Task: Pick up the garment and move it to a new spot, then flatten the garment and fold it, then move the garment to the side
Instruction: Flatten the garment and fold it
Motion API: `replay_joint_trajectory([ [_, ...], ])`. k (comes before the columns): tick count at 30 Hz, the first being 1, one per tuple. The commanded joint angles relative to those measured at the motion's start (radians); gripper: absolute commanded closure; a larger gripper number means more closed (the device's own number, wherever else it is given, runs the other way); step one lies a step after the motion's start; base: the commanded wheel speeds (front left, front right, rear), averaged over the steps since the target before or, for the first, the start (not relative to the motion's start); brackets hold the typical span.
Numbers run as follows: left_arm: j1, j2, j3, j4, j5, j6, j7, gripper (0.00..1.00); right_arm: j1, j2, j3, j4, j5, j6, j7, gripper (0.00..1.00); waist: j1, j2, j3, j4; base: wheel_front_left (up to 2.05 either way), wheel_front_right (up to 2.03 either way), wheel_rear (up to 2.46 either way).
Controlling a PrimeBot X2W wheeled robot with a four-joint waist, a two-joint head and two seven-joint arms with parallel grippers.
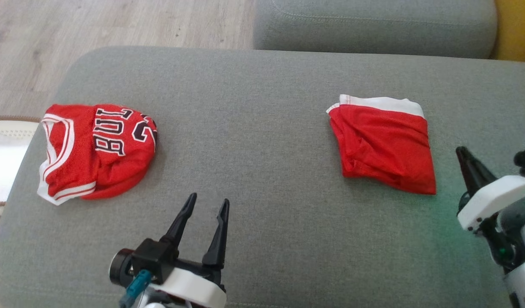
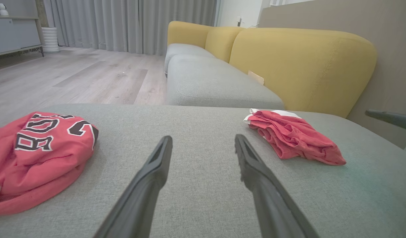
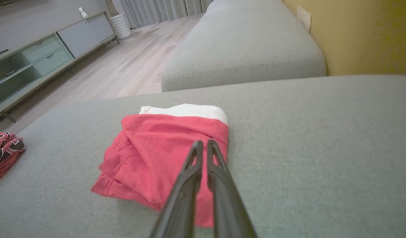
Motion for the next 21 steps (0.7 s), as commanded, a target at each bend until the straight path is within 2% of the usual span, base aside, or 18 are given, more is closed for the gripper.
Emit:
replay_joint_trajectory([
  [1,-0.034,-0.002,0.025,-0.032,0.011,-0.009,-0.006,0.0,-0.033,-0.011,0.019,-0.023,0.017,-0.001,0.016,1.0,0.0,0.0,0.011,0.013,0.0,0.0,0.0],
  [4,-0.051,-0.002,0.016,-0.033,0.015,-0.017,-0.006,0.0,-0.063,-0.013,0.073,-0.018,0.072,-0.001,0.049,1.0,0.0,0.0,0.036,0.043,0.0,0.0,0.0],
  [8,-0.064,-0.002,0.012,-0.03,0.013,-0.021,-0.006,0.0,-0.109,-0.05,0.186,-0.031,0.149,-0.001,0.084,1.0,0.0,0.0,0.064,0.084,0.0,0.0,0.0],
  [15,-0.078,-0.002,-0.014,-0.016,0.0,-0.027,-0.006,0.0,-0.182,-0.08,0.272,0.079,0.176,-0.001,0.071,1.0,0.0,0.0,0.083,0.139,0.0,0.0,0.0],
  [19,-0.077,-0.002,-0.007,-0.025,-0.011,-0.01,-0.006,0.0,-0.177,-0.113,0.33,0.068,0.19,-0.001,0.054,1.0,0.0,0.0,0.086,0.15,0.0,0.0,0.0],
  [20,-0.075,-0.002,-0.004,-0.026,-0.012,-0.008,-0.006,0.0,-0.174,-0.124,0.346,0.059,0.192,-0.001,0.047,0.91,0.0,0.0,0.087,0.149,0.0,0.0,0.0],
  [21,-0.072,-0.002,-0.001,-0.026,-0.013,-0.007,-0.006,0.0,-0.171,-0.134,0.359,0.053,0.196,-0.001,0.04,0.61,0.0,0.0,0.087,0.147,0.0,0.0,0.0],
])
